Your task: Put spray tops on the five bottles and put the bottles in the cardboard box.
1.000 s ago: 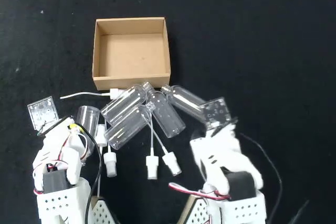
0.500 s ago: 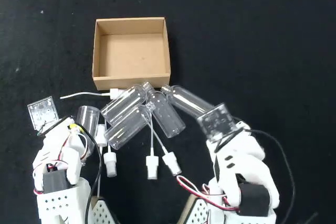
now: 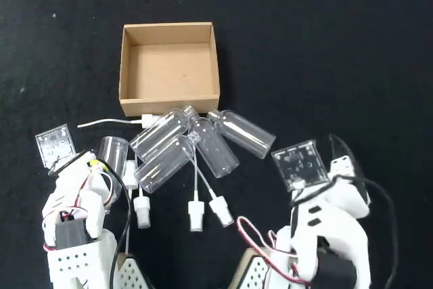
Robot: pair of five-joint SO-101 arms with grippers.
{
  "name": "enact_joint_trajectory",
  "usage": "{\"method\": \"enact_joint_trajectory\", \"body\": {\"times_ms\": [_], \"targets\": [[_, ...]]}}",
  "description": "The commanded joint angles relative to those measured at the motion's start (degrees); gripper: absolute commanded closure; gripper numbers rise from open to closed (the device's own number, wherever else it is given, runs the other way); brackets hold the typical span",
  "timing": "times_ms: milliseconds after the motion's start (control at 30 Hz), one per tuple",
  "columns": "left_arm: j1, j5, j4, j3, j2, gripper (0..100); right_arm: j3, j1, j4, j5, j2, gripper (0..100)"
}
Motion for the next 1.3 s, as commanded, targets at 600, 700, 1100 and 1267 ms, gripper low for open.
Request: {"method": "enact_joint_trajectory", "body": {"times_ms": [600, 700, 1100, 1267], "targets": [[-0.2, -0.2, 0.2, 1.3, -0.1, 97, -34.2, 1.5, 7.4, -8.0, 26.6, 76.3], [-0.2, -0.2, 0.2, 1.3, -0.1, 97, -35.4, 1.4, 7.3, -8.0, 28.7, 76.3], [-0.1, -0.2, 0.2, 1.3, -0.1, 97, -42.9, -10.5, 14.2, -7.4, 46.5, 76.2], [-0.1, -0.2, 0.2, 1.3, -0.1, 97, -45.0, -16.0, 14.2, -10.5, 53.8, 76.2]]}}
